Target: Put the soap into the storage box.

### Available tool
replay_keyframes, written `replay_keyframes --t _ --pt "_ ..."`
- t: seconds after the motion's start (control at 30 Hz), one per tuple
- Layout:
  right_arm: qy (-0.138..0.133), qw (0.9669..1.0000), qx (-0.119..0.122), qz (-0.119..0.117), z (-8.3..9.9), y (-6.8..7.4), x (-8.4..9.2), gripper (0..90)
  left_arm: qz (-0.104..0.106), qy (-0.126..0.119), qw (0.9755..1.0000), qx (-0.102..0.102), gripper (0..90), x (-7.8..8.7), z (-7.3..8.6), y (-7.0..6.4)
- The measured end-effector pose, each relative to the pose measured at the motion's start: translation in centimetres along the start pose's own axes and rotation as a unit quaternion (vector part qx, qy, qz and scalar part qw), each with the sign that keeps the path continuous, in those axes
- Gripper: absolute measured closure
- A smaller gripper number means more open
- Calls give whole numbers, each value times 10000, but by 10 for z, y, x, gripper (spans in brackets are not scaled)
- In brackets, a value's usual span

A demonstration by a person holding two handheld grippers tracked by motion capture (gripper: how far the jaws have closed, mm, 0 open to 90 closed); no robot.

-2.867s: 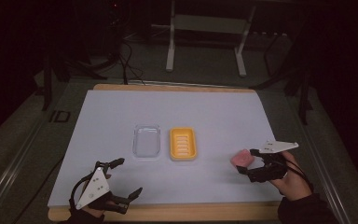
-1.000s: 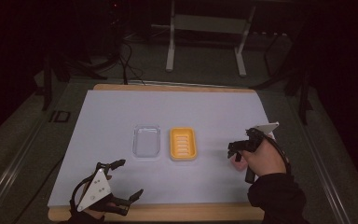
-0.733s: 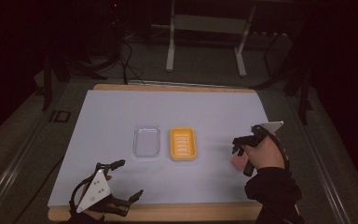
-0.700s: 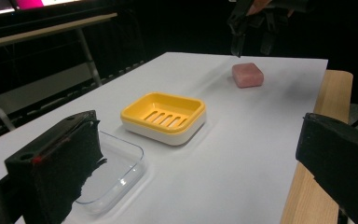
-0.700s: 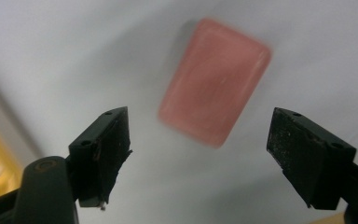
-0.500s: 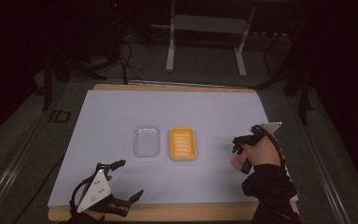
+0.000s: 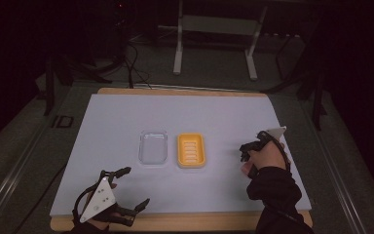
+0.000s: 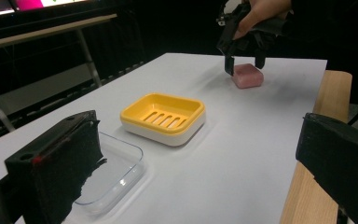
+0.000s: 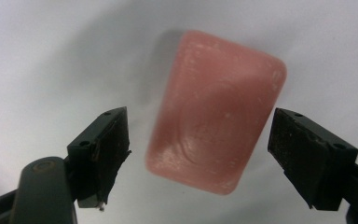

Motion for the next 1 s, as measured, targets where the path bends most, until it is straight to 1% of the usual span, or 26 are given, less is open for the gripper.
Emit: replay_keyframes --t 0.07,0.1,0.13,0.2,0.23,0.27,0.33,0.43,0.47,0.6,0.67,0.73,0.77,0.8,0.83,0.87,0.9,0.93,0.97,1.0 --pt "-23 10000 52 65 -1 -2 -1 205 -2 1 10000 -4 7 0 0 0" --pt "42 10000 38 71 -1 -3 -3 205 1 -1 10000 -6 6 0 0 0" --pt "23 9998 87 178 -2 -4 -5 210 -3 6 10000 -11 6 0 0 0" --pt "122 9997 133 171 -1 -4 -10 224 -1 4 10000 -12 6 0 0 0" --pt "30 9994 215 287 -2 -5 -10 246 -2 2 10000 -12 6 0 0 0" --pt "-28 9993 240 299 -2 -4 -10 267 2 4 10000 -10 7 0 0 -1" --pt "-77 9987 331 368 -3 -3 -10 284 -5 5 10000 -20 6 0 0 -1" --pt "-39 9980 440 451 -4 -3 -11 321 -8 15 10000 -31 6 0 0 -1" --pt "16 9978 488 449 -3 -4 -12 332 -7 12 10000 -28 7 0 0 -1" --pt "35 9965 701 452 -3 -5 -15 365 -13 9 10000 -27 6 0 0 0" --pt "59 9948 886 506 -2 -5 -15 370 -20 14 10000 -32 6 0 0 0" --pt "145 9934 1032 482 -1 -4 -14 375 -26 27 10000 -45 6 0 1 0" --pt "119 9924 1115 516 0 -4 -13 376 -28 33 10000 -43 6 -1 1 0" --pt "167 9924 1124 465 0 -3 -11 376 -29 37 10000 -42 6 -1 1 0" --pt "105 9932 1092 385 -1 -2 -10 376 -28 43 10000 -42 7 -1 1 0" --pt "54 9925 1149 401 -2 -2 -8 377 -25 47 10000 -40 6 -1 1 0" --pt "113 9914 1222 464 -1 -2 -6 377 -24 48 10000 -42 6 -1 1 0" --pt "107 9916 1213 430 -1 -1 -4 377 -22 45 10000 -45 6 -1 1 0" --pt "62 9920 1218 325 -2 1 0 377 -24 49 10000 -44 6 -1 1 0" --pt "88 9913 1258 380 -2 1 2 377 -21 50 10000 -48 6 -1 1 0"
Point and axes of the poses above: each handheld gripper's, and its own axes: x roughly backward along the jaws, z roughly out of its underside, y roughly to its left, the point moved 7 cm from there along -x, roughly forward along the jaws, and after that the axes turned 10 degrees about x, right-handed, at the moved point
